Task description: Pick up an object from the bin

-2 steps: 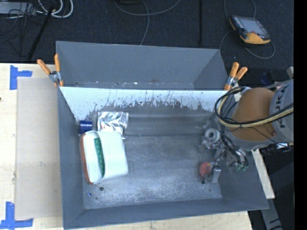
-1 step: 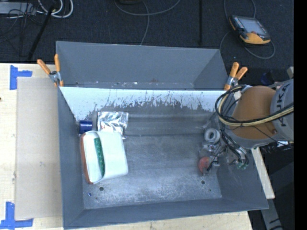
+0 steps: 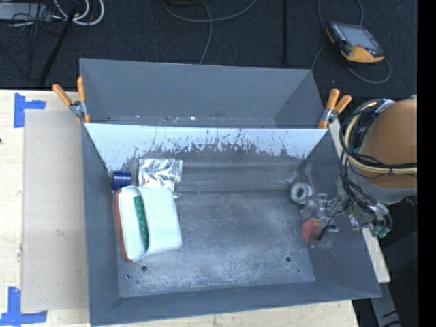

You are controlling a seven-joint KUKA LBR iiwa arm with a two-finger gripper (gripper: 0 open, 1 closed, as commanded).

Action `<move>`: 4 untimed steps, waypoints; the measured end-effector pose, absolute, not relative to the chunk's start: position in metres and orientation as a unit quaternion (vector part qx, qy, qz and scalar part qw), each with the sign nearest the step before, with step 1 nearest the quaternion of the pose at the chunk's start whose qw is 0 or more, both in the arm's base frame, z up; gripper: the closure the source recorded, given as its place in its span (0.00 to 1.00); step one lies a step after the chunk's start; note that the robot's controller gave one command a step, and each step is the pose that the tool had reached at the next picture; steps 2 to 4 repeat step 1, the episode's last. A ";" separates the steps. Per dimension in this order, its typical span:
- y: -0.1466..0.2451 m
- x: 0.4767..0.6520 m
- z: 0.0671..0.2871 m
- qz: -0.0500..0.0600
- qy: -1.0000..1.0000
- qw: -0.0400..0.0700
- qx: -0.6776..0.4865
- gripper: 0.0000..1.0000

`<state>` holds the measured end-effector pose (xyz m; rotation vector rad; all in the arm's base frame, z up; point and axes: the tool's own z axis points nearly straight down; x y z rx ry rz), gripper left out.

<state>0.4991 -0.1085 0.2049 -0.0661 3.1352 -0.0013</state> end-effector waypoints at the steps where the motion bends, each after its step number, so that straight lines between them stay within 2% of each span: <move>1: -0.091 0.536 0.213 0.000 0.997 0.002 -0.074 1.00; 4: -0.091 0.536 0.213 0.000 0.997 0.002 -0.074 1.00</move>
Offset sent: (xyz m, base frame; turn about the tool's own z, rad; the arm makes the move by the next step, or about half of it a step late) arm 0.0350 0.0172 0.0076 -0.1084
